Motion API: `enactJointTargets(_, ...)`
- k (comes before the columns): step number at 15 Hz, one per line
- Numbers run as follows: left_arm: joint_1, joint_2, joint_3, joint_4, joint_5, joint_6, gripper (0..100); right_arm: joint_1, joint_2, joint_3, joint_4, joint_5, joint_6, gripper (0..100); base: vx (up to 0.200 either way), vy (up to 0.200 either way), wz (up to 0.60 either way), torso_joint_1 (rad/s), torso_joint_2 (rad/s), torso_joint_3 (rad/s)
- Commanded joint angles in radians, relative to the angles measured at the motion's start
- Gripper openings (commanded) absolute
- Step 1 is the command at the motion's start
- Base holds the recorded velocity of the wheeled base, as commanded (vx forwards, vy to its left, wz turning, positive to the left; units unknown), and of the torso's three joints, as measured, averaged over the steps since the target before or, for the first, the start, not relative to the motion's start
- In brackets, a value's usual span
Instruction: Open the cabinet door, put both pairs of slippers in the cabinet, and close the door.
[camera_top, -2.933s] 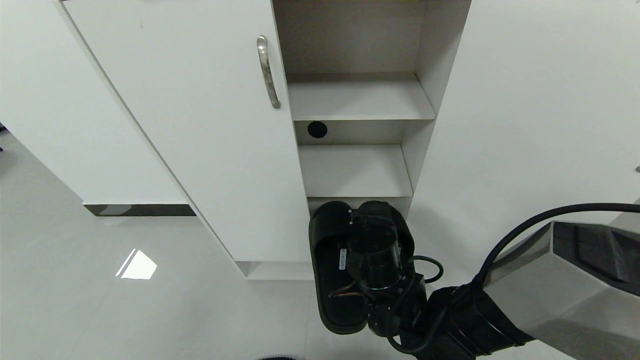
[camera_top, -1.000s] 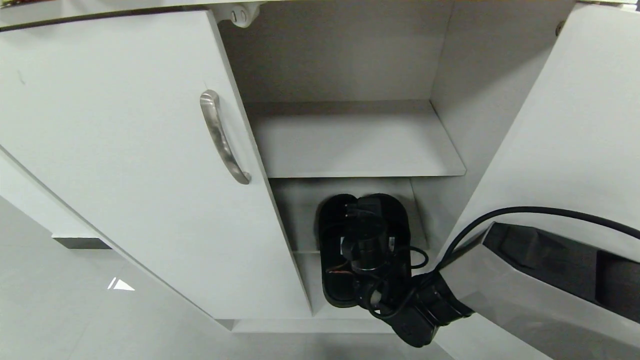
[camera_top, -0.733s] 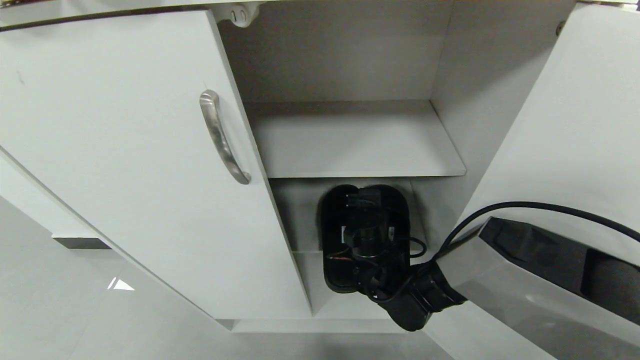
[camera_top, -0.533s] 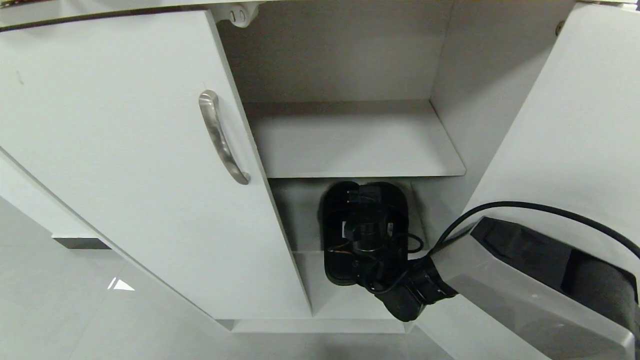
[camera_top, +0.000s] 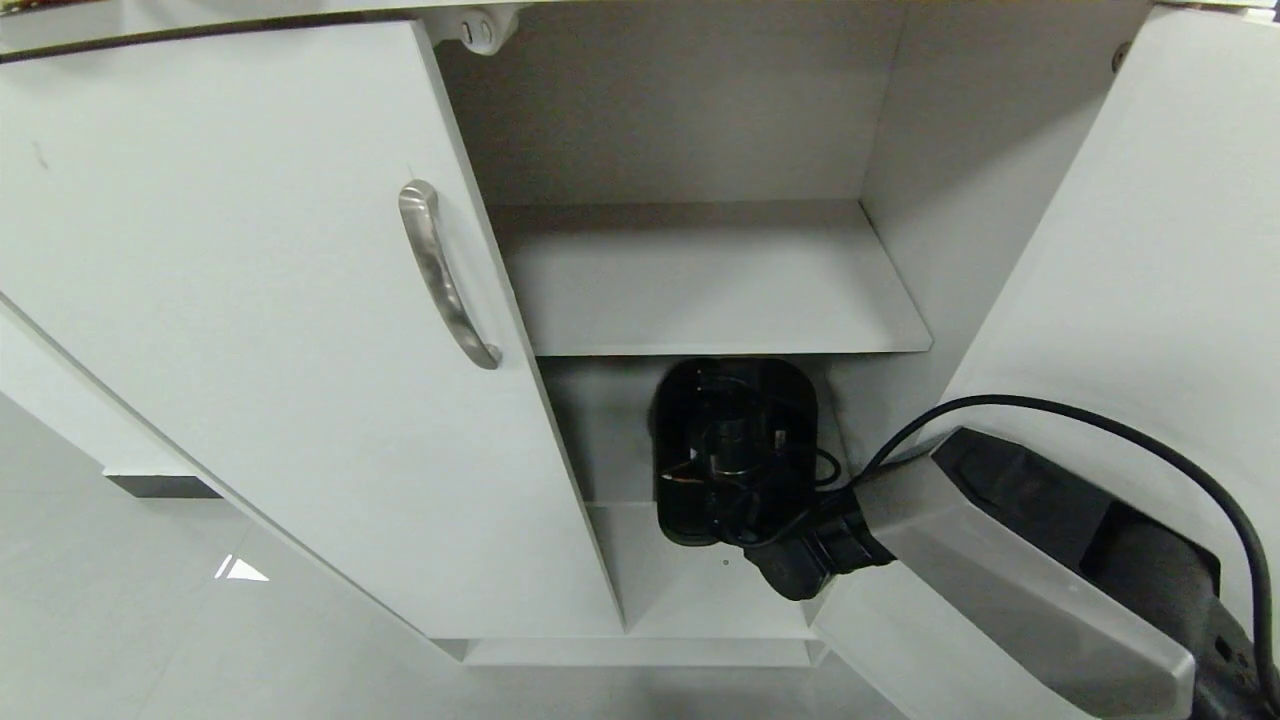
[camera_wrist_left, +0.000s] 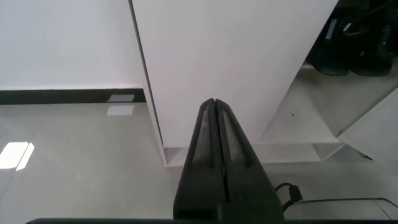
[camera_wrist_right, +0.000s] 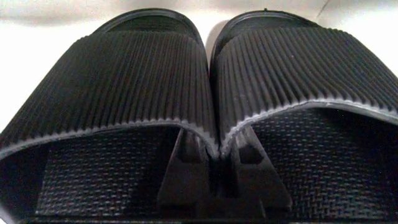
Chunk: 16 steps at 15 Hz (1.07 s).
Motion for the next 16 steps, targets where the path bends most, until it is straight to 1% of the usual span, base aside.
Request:
enactJointTargets(1,0.0,0.001,0.0,0.0,0.0,0.0,0,-0.005,0.032,-0.043,0.013,0.001,0.001,100,0.0,0.0,0.0,0.0,0.0,0.0)
enactJointTargets(4,0.0,0.001,0.0,0.0,0.0,-0.001,0,-0.003,0.039,-0.049,0.019,0.001,0.002,100,0.0,0.0,0.0,0.0,0.0,0.0)
enactJointTargets(6,0.0,0.001,0.0,0.0,0.002,-0.003,0,0.003,0.013,-0.005,0.016,-0.001,0.002,100,0.0,0.0,0.0,0.0,0.0,0.0)
enactJointTargets(8,0.0,0.002,0.0,0.0,0.005,-0.003,0,0.021,-0.053,0.101,0.0,0.001,0.01,100,0.0,0.0,0.0,0.0,0.0,0.0)
enactJointTargets(11,0.0,0.001,0.0,0.0,0.005,-0.001,0,0.064,-0.181,0.3,-0.089,0.001,0.01,100,0.0,0.0,0.0,0.0,0.0,0.0)
enactJointTargets(12,0.0,0.001,0.0,0.0,0.005,-0.001,0,0.084,-0.232,0.377,-0.105,0.018,0.011,100,0.0,0.0,0.0,0.0,0.0,0.0)
enactJointTargets(14,0.0,0.001,0.0,0.0,0.003,-0.001,0,0.136,-0.353,0.567,-0.177,0.148,0.01,100,0.0,0.0,0.0,0.0,0.0,0.0)
enactJointTargets(15,0.0,0.001,0.0,0.0,0.003,0.0,0,0.158,-0.402,0.636,-0.194,0.192,0.01,100,0.0,0.0,0.0,0.0,0.0,0.0)
enactJointTargets(16,0.0,0.001,0.0,0.0,0.003,0.0,0,0.176,-0.445,0.693,-0.211,0.212,0.011,100,-0.2,0.0,0.0,-0.002,0.0,-0.002)
